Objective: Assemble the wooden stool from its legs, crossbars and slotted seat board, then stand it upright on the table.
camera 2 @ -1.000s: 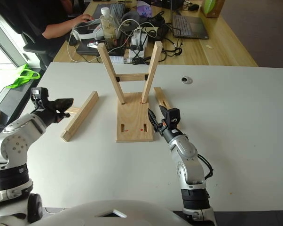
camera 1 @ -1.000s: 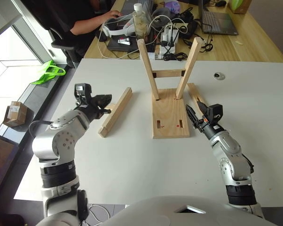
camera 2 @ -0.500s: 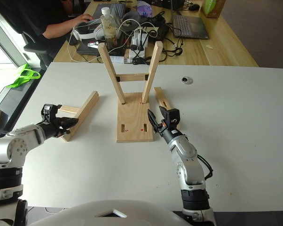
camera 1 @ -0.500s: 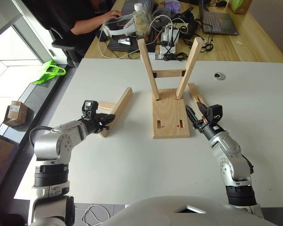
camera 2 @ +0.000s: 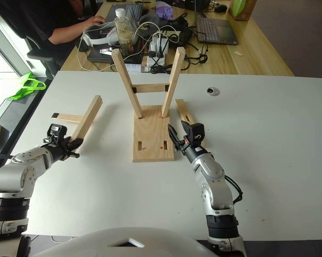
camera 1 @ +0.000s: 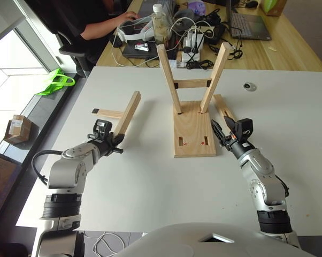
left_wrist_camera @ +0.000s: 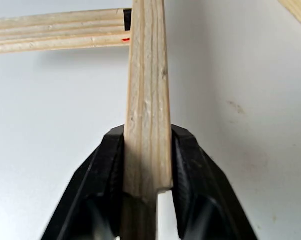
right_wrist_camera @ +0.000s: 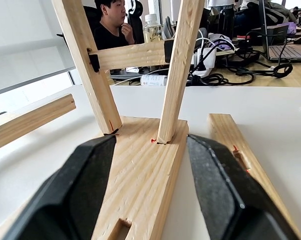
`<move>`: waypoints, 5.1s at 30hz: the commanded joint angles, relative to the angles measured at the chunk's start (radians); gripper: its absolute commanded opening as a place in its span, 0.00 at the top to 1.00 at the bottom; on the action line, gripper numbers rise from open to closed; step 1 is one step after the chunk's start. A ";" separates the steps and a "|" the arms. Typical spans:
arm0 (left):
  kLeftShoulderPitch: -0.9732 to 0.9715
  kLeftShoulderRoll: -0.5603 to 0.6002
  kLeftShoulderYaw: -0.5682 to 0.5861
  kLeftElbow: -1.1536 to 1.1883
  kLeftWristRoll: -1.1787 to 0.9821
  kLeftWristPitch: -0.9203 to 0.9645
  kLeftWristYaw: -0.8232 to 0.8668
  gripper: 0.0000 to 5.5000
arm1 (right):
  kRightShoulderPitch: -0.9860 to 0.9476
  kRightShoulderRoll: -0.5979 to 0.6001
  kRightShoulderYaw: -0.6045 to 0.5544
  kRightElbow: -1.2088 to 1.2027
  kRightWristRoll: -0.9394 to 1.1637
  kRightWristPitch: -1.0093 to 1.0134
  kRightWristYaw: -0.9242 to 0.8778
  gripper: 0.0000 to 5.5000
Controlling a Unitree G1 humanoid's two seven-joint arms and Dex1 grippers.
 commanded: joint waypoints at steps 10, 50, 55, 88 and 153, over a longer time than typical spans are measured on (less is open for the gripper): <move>-0.173 0.338 -0.267 -0.192 1.264 -0.761 0.825 0.81 | -0.343 0.140 -0.268 -0.169 1.025 0.506 -0.189 0.52; -0.116 0.062 -0.273 -0.233 1.397 -0.999 0.741 0.81 | -0.338 -0.036 -0.250 -0.154 1.409 0.377 -0.257 0.24; -0.111 0.055 -0.294 -0.225 1.430 -1.008 0.743 0.81 | -0.341 -0.036 -0.252 -0.164 1.435 0.373 -0.256 0.24; -0.056 0.076 -0.278 -0.173 1.299 -1.102 0.630 0.43 | -0.373 0.002 -0.288 -0.038 1.306 0.274 -0.396 0.82; 0.229 -0.616 -0.018 -0.501 0.117 -0.290 0.584 0.43 | -0.236 -0.498 -0.412 0.003 0.938 0.675 -0.153 0.82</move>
